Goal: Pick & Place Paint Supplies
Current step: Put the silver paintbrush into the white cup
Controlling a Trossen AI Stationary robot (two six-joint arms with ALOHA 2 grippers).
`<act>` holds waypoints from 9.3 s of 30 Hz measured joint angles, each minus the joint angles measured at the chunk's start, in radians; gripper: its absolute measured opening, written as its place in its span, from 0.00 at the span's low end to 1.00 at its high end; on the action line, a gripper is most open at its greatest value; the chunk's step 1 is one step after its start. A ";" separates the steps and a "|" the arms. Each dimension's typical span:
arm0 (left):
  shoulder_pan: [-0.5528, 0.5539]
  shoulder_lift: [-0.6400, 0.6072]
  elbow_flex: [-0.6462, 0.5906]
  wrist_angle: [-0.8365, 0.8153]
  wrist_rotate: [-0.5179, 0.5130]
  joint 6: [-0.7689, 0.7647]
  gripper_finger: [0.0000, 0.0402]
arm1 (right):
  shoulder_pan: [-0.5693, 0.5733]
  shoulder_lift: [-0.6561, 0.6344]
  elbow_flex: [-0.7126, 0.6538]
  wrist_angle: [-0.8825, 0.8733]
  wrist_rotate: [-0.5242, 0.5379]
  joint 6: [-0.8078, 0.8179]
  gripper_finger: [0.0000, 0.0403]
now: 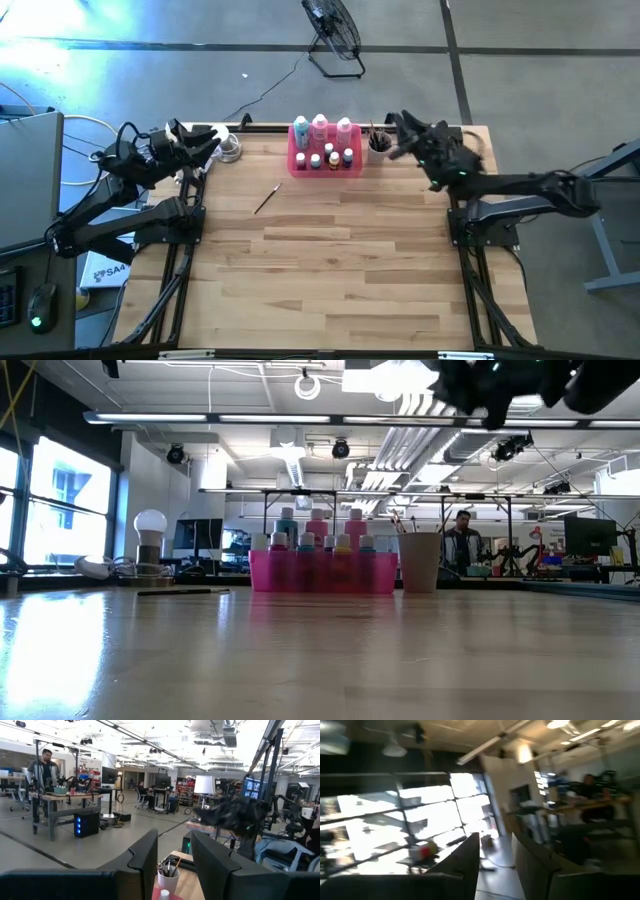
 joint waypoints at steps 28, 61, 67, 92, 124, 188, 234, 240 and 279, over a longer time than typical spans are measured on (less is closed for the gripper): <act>0.000 0.009 0.000 -0.099 0.015 -0.096 0.29 | 0.128 -0.213 0.000 -0.015 -0.548 0.070 0.18; -0.001 0.679 0.436 -0.852 -0.147 -0.311 0.29 | 0.123 -0.214 0.000 -0.015 -0.542 0.058 0.18; -0.001 0.872 0.512 -0.936 -0.157 -0.249 0.29 | 0.123 -0.214 0.000 -0.035 -0.504 0.058 0.18; 0.000 1.230 0.514 -0.796 -0.017 -0.268 0.29 | 0.123 -0.214 0.000 -0.083 -0.466 0.065 0.18; -0.053 1.432 0.512 -0.714 -0.052 -0.231 0.29 | 0.123 -0.214 0.000 -0.099 -0.466 0.067 0.18; -0.005 1.584 0.515 -0.679 0.038 -0.207 0.02 | 0.123 -0.213 0.000 -0.111 -0.468 0.092 0.18; -0.007 1.067 0.510 -0.673 0.160 0.142 0.00 | 0.123 -0.213 0.000 -0.111 -0.469 0.093 0.18; -0.007 0.900 0.511 -0.539 0.254 0.080 0.00 | 0.123 -0.213 0.000 -0.112 -0.468 0.128 0.18; -0.144 0.741 0.512 -0.152 0.374 -0.049 0.00 | 0.143 0.432 0.463 -0.135 -0.724 0.192 0.49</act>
